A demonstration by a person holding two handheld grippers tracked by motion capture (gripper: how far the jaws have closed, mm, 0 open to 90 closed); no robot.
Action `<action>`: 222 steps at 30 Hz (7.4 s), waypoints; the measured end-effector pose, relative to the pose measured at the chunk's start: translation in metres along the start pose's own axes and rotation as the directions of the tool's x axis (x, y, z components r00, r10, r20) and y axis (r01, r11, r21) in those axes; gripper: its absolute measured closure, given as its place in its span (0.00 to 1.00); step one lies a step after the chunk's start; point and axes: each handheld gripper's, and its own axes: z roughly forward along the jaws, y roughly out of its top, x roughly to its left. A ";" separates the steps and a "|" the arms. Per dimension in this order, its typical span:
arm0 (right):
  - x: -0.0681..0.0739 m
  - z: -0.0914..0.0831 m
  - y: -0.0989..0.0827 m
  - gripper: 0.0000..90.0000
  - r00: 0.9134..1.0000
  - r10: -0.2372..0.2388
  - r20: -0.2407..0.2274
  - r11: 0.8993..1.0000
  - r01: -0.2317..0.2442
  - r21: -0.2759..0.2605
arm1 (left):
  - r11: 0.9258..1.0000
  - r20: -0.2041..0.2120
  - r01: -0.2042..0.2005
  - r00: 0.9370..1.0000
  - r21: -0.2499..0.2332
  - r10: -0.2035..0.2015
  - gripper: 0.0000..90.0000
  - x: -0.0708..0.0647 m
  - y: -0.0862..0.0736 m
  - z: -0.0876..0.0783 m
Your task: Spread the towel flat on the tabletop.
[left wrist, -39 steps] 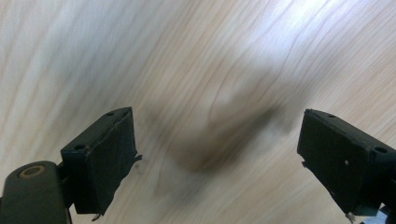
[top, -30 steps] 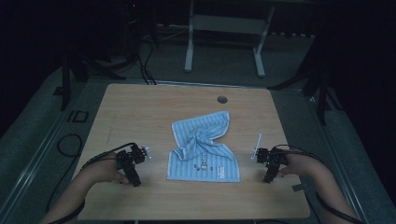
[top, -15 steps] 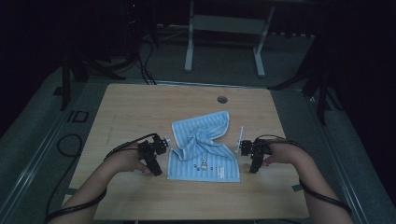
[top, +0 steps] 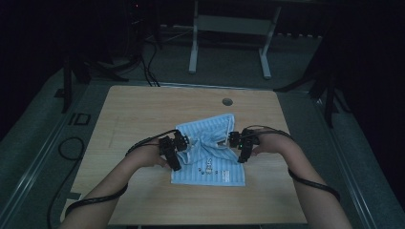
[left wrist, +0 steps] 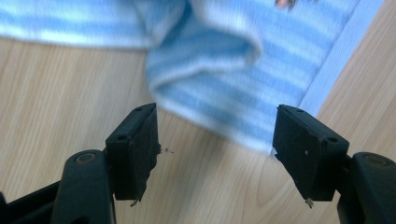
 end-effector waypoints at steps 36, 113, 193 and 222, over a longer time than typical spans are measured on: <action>0.020 0.019 -0.036 0.96 0.994 0.053 -0.091 0.998 -0.049 0.048 | 0.994 -0.109 0.105 0.989 0.006 -0.104 0.98 0.014 0.009 0.016; 0.081 0.021 -0.054 0.79 0.994 0.024 -0.103 0.995 -0.034 -0.097 | 0.990 0.086 0.014 0.996 -0.143 -0.002 0.81 -0.048 -0.063 0.011; 0.037 0.013 -0.030 0.96 0.997 0.076 -0.022 0.981 -0.078 -0.176 | 0.979 0.006 0.031 1.000 -0.199 -0.030 0.95 0.002 -0.017 0.009; -0.075 -0.004 0.011 0.83 0.945 0.294 0.140 0.944 -0.265 -0.196 | 0.949 -0.108 0.261 0.953 -0.177 -0.283 0.81 0.104 0.030 0.016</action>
